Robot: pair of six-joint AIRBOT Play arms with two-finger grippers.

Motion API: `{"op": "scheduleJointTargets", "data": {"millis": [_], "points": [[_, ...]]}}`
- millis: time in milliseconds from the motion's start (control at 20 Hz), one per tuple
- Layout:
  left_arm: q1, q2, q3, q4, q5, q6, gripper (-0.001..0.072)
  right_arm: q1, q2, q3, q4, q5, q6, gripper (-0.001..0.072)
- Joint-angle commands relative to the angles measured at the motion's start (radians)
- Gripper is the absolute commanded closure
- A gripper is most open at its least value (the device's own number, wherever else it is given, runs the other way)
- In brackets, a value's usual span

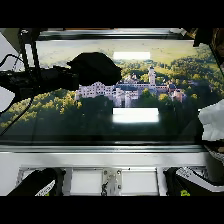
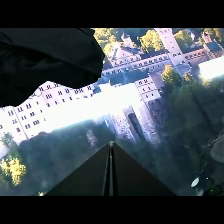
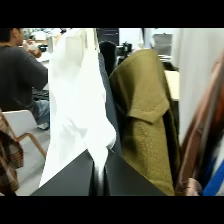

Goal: Fold the clothes and pants, and hang the long-sleeved shirts on hangers.

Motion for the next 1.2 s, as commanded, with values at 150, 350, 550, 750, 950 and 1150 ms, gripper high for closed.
{"op": "scheduleJointTargets", "data": {"millis": [150, 350, 550, 750, 950, 1150], "points": [[-0.001, 0.001, 0.000, 0.001, 0.000, -0.002, 0.0693, -0.086, 0.069, -0.002, -0.057, 0.088, 0.041, 0.0704], [-0.001, 0.001, 0.000, 0.001, 0.000, -0.002, 0.0693, -0.090, 0.096, -0.002, -0.051, 0.091, 0.042, 0.0704], [-0.001, 0.001, 0.000, 0.002, 0.000, -0.002, 0.0693, -0.074, 0.083, -0.002, -0.023, 0.076, 0.042, 0.0704], [-0.001, 0.001, 0.000, 0.001, 0.000, -0.002, 0.0693, -0.025, 0.058, -0.002, -0.024, 0.000, 0.038, 0.0704], [-0.001, 0.001, 0.000, 0.000, 0.000, -0.002, 0.0693, 0.003, 0.018, -0.002, -0.026, -0.018, 0.039, 0.0704], [-0.001, 0.001, 0.000, 0.000, 0.000, -0.002, 0.0693, 0.018, -0.027, -0.002, -0.026, -0.024, 0.040, 0.0704]]}}
